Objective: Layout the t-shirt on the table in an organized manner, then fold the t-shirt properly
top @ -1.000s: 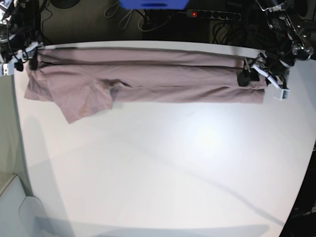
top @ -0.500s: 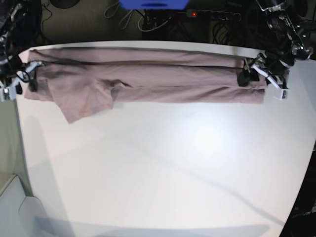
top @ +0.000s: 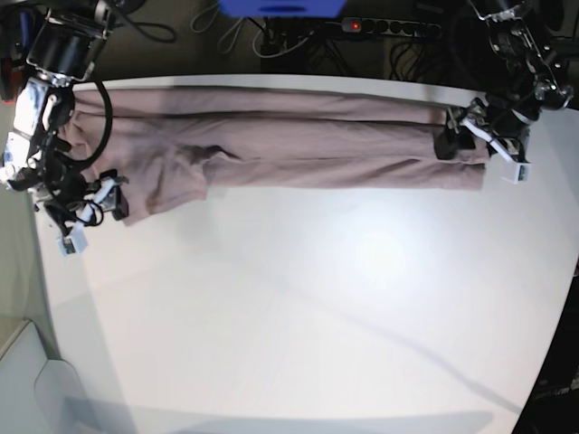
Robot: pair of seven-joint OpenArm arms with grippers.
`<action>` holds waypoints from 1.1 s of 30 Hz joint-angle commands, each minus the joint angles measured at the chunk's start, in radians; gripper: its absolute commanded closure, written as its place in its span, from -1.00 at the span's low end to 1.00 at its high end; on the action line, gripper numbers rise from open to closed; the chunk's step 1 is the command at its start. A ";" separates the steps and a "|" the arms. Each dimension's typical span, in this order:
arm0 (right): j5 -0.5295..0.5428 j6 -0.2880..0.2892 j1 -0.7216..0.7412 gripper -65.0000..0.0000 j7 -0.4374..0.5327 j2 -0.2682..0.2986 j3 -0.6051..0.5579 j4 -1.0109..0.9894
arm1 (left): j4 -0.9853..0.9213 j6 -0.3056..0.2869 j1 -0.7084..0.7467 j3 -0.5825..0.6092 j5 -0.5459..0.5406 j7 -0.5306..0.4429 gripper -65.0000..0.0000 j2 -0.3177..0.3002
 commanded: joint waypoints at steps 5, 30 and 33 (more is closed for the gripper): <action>0.009 -0.001 0.070 -0.26 0.030 0.020 0.004 -0.127 | 0.004 0.005 0.003 -0.003 0.020 0.029 -0.54 -0.008; 0.012 -0.001 -0.088 1.00 0.094 0.016 0.007 0.111 | 0.004 0.005 0.000 0.003 0.018 0.023 -0.53 0.014; 0.012 -0.001 -0.154 1.00 0.093 0.015 0.012 0.228 | 0.004 0.005 0.000 0.001 0.020 0.023 -0.53 0.014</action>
